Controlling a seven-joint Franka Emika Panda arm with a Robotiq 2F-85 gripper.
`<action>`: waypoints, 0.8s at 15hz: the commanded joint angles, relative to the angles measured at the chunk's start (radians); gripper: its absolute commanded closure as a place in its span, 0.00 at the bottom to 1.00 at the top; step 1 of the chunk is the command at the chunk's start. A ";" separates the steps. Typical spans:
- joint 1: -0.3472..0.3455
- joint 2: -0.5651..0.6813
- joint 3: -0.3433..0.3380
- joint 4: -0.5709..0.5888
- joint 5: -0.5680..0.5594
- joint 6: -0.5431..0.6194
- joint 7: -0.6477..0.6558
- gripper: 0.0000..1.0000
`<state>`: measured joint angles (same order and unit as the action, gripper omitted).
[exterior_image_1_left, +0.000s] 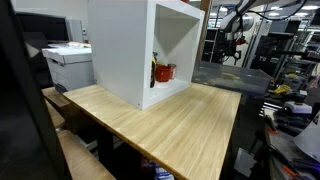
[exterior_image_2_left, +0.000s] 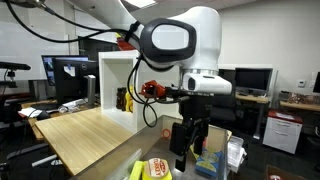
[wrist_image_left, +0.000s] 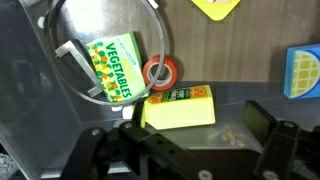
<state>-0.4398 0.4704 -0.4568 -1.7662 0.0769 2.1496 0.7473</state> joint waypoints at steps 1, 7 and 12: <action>-0.012 0.067 0.017 0.090 -0.004 -0.028 -0.048 0.00; -0.017 0.164 0.022 0.210 -0.023 -0.078 -0.076 0.00; -0.012 0.255 0.009 0.313 -0.073 -0.165 -0.069 0.00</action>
<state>-0.4415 0.6906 -0.4460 -1.5060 0.0265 2.0322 0.7028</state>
